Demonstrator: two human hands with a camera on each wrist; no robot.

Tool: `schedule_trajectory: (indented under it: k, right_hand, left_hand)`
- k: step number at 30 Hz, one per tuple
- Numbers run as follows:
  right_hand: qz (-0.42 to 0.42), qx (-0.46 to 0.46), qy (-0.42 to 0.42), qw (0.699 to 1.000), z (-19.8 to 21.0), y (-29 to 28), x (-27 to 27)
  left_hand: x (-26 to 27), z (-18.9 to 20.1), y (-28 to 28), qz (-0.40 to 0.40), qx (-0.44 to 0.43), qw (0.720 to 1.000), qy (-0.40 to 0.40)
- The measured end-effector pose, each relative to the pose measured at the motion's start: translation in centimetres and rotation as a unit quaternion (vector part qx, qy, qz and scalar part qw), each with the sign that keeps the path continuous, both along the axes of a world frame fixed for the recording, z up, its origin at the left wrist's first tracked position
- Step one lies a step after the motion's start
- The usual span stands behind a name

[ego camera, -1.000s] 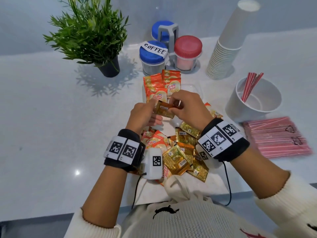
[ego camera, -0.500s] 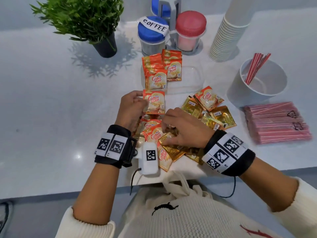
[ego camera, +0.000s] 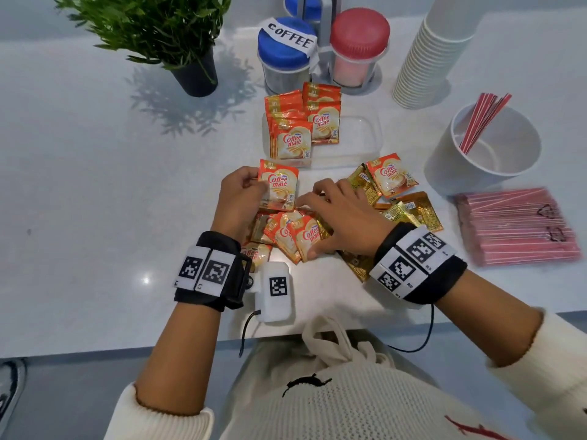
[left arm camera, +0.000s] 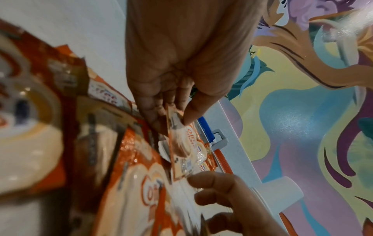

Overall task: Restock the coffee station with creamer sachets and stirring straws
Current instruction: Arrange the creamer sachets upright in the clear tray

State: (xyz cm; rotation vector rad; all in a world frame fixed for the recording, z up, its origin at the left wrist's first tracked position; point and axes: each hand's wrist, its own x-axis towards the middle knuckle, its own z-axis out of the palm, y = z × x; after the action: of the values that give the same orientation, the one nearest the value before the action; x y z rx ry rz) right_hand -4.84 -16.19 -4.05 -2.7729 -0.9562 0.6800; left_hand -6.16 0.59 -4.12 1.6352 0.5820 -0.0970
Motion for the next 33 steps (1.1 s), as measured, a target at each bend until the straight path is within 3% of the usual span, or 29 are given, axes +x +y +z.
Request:
schedule_trajectory:
  k: [6,13,23,29,33]
  right_hand:
    - [-0.023,0.001,-0.032,0.999,1.6,-1.6,1.1]
    - [-0.010,0.001,0.001,1.000,0.8,-2.9,0.6]
    - [-0.083,0.156,-0.018,0.984,0.5,-3.5,0.3]
    - [-0.205,0.313,-0.017,0.927,2.3,-4.1,1.3]
    - [-0.254,0.359,0.028,0.898,2.9,-4.0,1.9]
  left_hand:
    - [0.3,0.3,-0.2,0.005,0.001,1.000,-0.001]
    - [1.0,0.6,-1.1,0.005,-0.011,1.000,0.007]
    - [1.1,0.7,-2.3,-0.025,0.015,1.000,-0.004]
    - [1.2,1.0,-3.1,-0.060,0.018,0.998,-0.006]
    - [1.2,1.5,-4.0,-0.107,0.004,0.994,-0.017]
